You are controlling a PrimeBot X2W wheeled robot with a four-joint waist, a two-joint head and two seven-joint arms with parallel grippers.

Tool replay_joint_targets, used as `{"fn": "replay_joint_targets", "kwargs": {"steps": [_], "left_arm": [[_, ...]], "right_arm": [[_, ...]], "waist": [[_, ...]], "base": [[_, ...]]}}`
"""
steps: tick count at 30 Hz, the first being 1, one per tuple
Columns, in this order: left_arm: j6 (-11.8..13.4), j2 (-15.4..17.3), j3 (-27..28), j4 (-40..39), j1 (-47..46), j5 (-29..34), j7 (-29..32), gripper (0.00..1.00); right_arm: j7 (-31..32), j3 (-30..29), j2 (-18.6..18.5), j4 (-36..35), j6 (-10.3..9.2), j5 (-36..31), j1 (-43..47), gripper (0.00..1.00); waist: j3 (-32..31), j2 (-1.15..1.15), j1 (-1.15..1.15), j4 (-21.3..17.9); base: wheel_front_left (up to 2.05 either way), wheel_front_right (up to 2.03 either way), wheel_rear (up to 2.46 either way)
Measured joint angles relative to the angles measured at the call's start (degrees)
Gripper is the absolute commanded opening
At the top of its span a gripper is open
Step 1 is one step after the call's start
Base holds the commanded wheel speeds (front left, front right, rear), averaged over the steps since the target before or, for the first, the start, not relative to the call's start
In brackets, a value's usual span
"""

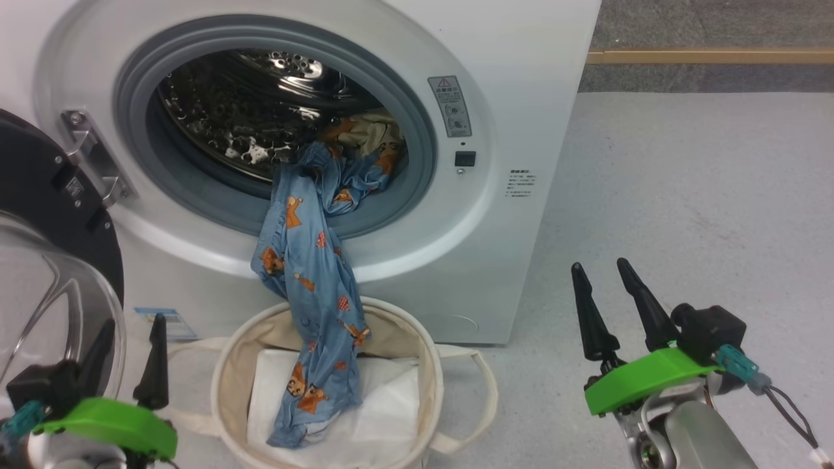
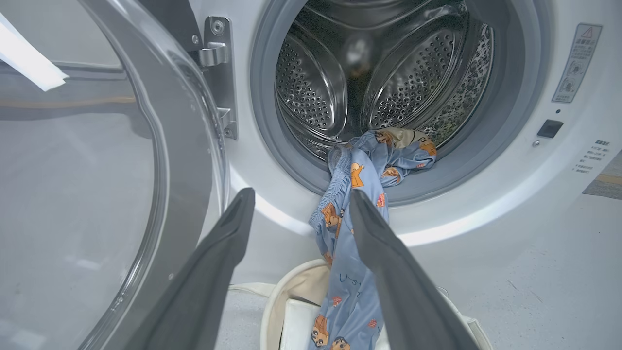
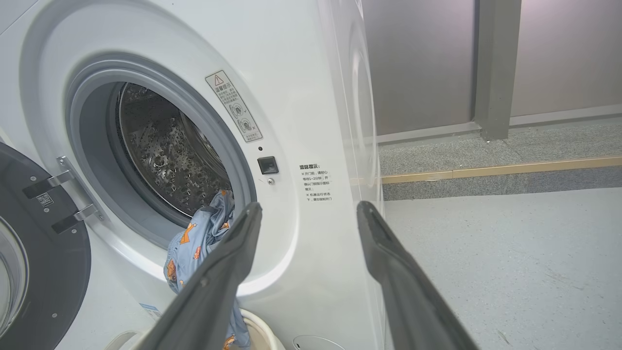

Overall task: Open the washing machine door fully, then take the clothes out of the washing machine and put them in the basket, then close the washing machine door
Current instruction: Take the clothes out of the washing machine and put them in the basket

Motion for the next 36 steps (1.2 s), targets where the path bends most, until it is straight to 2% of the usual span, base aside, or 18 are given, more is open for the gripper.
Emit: {"fn": "replay_joint_targets", "kwargs": {"steps": [13, 18, 30, 36], "left_arm": [[-3.12, -1.99, -4.99, 3.47, -8.09, 0.55, 2.80, 1.00], [-5.87, -3.91, -8.28, 10.63, -16.81, 2.14, 5.05, 1.00], [-8.81, -5.42, -11.58, 26.42, -35.96, 4.89, 5.63, 1.00], [-9.51, -5.59, -12.94, 34.04, -45.37, 5.71, 6.66, 1.00]], "right_arm": [[0.00, 0.03, 0.00, -0.19, 0.00, -0.01, -0.30, 1.00], [0.00, -0.14, 0.00, -1.22, 0.00, -0.02, -1.19, 1.00], [0.00, -1.13, 0.01, -4.81, 0.00, 1.71, -4.78, 1.00], [0.00, -1.22, 0.01, -6.64, 0.00, 2.52, -7.31, 1.00]], "waist": [[1.75, 0.00, 0.00, -1.33], [4.98, 0.00, 0.00, -2.07], [14.28, 0.00, 0.00, -5.80], [19.15, 0.00, 0.00, -7.34]], "base": [[0.00, 0.00, 0.00], [0.00, 0.00, 0.00], [0.00, 0.00, 0.00], [0.00, 0.00, 0.00]]}}
